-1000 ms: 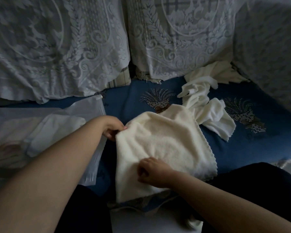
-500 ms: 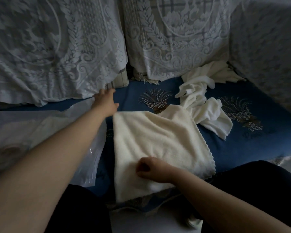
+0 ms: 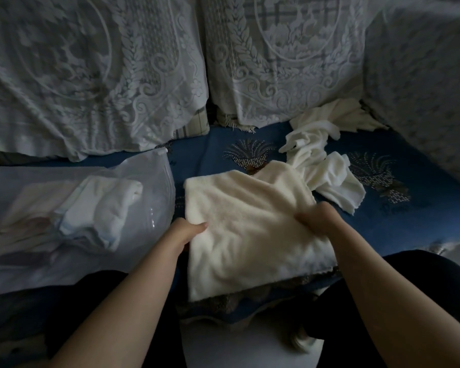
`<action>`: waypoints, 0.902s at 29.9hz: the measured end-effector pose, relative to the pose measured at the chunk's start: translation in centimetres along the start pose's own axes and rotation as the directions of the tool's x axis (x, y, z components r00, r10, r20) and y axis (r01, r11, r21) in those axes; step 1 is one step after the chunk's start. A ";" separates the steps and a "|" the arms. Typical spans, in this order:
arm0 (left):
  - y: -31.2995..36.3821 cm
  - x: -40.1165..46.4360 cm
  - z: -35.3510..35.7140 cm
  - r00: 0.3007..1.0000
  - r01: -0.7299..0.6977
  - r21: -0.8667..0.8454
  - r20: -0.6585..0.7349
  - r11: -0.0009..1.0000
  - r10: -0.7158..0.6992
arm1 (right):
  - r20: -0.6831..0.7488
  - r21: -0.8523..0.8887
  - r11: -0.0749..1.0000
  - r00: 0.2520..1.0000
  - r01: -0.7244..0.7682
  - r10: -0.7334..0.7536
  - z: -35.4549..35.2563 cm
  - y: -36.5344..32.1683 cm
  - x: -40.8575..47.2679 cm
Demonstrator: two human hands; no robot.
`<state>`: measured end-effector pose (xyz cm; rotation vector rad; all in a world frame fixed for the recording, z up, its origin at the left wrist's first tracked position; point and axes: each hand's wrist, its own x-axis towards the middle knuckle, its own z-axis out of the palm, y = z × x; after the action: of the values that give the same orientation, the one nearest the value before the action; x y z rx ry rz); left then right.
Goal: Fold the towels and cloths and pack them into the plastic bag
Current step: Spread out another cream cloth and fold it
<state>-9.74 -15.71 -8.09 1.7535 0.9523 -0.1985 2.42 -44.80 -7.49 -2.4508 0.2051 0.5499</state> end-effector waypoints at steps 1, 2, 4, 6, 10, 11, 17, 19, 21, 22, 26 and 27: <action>-0.2 -0.2 0.0 1.000 0.026 -0.108 0.008 0.994 -0.025 | 0.026 0.052 0.999 1.000 0.000 -0.002 -0.2 0.0 -0.2; -0.2 -0.6 -0.1 0.999 0.039 -0.206 0.022 0.978 -0.035 | 0.061 0.156 0.988 0.998 -0.020 0.011 -0.6 0.0 -0.2; 0.0 -1.6 -0.2 1.000 0.006 -0.378 0.005 0.926 -0.005 | 0.149 0.483 0.872 0.989 -0.082 0.011 -1.8 0.0 -0.6; 0.7 -2.5 -0.3 0.990 -0.128 -0.468 -0.105 0.874 0.089 | 0.140 0.725 0.687 0.988 -0.055 -0.069 -2.8 0.0 -1.3; 3.8 -5.9 -2.2 0.828 -0.496 -0.365 -0.471 0.788 0.303 | -0.105 0.878 0.436 0.968 0.197 -0.227 -6.0 -1.1 -4.5; 4.8 -6.8 -3.0 0.766 -0.585 -0.340 -0.531 0.737 0.363 | -0.165 0.892 0.368 0.946 0.264 -0.279 -7.2 -1.7 -5.9; 9.5 -11.6 -7.4 0.664 -0.745 -0.527 -0.536 0.408 0.521 | -0.383 0.813 0.265 0.819 0.518 -0.427 -12.4 -4.1 -11.8; 10.5 -12.5 -8.7 0.670 -0.739 -0.510 -0.492 0.440 0.555 | -0.428 0.765 0.313 0.807 0.563 -0.406 -13.5 -4.9 -12.6; 11.2 -12.4 -9.6 0.709 -0.700 -0.493 -0.391 0.516 0.587 | -0.414 0.722 0.377 0.799 0.580 -0.436 -14.3 -5.7 -12.7; 11.5 -12.2 -9.6 0.756 -0.644 -0.497 -0.294 0.582 0.585 | -0.382 0.692 0.435 0.804 0.576 -0.456 -14.3 -5.8 -12.1; 10.3 -9.7 -9.5 0.860 -0.482 -0.364 -0.024 0.797 0.509 | -0.211 0.636 0.595 0.852 0.492 -0.478 -12.7 -5.6 -9.8; 10.2 -9.3 -9.4 0.860 -0.492 -0.306 -0.026 0.815 0.510 | -0.211 0.593 0.620 0.842 0.514 -0.496 -12.1 -5.9 -9.5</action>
<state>-11.91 -13.31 8.34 1.6360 0.4178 0.2316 -0.43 -47.13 8.53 -1.7232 -0.2663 0.1435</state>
